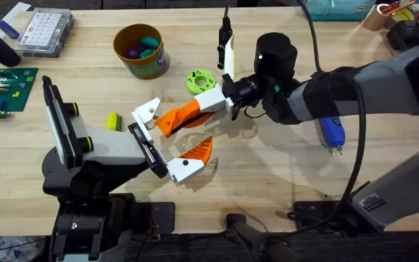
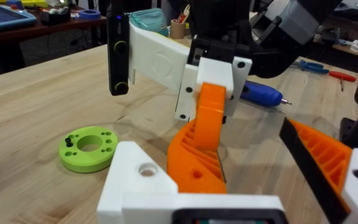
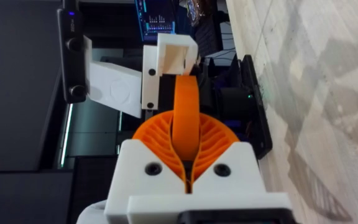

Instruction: Pick up the gripper from the table and insert it into the empty holder that is missing its gripper. Then pick up a screw, insert it into the mounting hole, and use the screwdriver to tighten it. Finally, clean up the table by picking up the vegetable and placing it into the bucket.

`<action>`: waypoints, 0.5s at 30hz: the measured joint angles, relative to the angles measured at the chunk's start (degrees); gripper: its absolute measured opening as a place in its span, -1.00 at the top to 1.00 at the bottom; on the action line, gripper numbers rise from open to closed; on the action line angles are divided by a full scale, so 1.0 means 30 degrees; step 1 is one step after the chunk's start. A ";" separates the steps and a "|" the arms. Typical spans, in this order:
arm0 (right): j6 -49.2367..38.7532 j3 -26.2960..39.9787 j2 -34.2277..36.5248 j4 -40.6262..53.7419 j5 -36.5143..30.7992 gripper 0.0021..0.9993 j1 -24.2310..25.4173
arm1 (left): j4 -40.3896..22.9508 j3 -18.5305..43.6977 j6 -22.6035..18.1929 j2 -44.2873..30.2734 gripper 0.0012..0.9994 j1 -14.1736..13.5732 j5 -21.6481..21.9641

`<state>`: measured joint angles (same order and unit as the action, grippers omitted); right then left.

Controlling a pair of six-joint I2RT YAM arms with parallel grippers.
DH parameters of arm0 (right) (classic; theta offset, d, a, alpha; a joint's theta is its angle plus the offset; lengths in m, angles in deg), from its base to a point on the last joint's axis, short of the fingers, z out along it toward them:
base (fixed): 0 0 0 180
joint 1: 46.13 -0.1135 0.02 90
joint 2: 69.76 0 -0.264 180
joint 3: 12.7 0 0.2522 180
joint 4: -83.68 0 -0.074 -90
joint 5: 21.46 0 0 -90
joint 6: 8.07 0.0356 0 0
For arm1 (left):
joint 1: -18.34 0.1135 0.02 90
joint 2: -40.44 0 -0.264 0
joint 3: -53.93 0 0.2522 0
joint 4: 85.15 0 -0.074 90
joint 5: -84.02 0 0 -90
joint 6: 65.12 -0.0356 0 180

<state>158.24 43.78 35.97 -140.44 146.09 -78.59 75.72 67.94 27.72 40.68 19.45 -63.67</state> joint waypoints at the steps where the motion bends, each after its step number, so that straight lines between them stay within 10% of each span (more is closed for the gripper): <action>1: 0.0001 -0.0001 -0.0005 0.0108 0.0039 0.97 0.0007 | 0.0078 0.0001 0.0007 -0.0065 -0.98 0.0000 0.0072; 15: -0.0015 -0.0007 0.0016 0.0427 0.0095 0.97 0.0006 | 0.0066 0.0007 0.0006 -0.0076 -0.98 0.0000 0.0096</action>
<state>158.20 43.76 36.02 -139.16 146.38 -78.58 75.92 67.96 27.74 40.45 19.45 -63.38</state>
